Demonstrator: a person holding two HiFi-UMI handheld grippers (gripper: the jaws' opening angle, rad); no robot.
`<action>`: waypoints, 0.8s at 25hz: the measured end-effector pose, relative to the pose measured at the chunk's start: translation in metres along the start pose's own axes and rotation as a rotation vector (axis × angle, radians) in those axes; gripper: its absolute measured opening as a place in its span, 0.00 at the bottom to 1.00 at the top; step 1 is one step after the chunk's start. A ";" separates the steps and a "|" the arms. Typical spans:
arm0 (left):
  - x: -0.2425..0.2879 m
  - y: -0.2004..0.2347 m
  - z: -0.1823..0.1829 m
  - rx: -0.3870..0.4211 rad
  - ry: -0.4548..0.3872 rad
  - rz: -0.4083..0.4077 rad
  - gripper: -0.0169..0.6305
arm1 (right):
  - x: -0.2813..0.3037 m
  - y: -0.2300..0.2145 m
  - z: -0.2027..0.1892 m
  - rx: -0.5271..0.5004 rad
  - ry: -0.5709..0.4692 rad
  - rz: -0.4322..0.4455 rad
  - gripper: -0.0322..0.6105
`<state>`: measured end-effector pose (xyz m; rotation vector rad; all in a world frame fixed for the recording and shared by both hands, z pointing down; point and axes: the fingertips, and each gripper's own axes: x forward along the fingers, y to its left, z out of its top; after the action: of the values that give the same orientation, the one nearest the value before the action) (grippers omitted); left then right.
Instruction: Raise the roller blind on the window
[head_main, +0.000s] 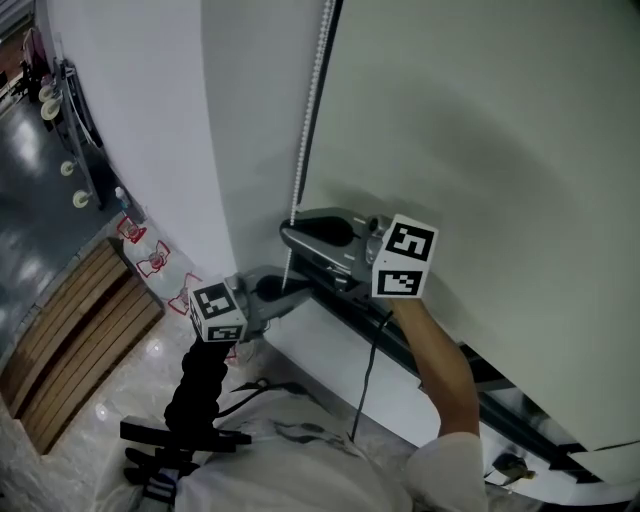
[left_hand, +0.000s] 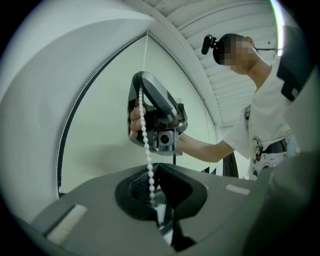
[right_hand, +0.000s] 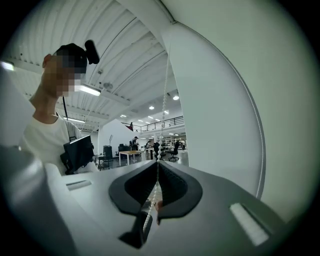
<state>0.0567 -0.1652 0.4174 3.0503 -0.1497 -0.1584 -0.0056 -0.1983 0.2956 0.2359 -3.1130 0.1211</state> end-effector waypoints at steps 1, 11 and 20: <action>0.000 0.000 0.000 -0.001 0.001 0.000 0.02 | 0.000 0.000 -0.009 0.006 0.017 -0.001 0.07; 0.001 0.000 -0.002 -0.009 -0.005 0.003 0.02 | -0.002 0.000 -0.070 0.074 0.100 0.001 0.07; -0.002 0.002 -0.004 -0.008 -0.005 0.013 0.02 | -0.005 -0.003 -0.049 0.023 0.001 0.000 0.21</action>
<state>0.0548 -0.1662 0.4214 3.0404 -0.1681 -0.1656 0.0002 -0.1971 0.3445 0.2365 -3.1123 0.1567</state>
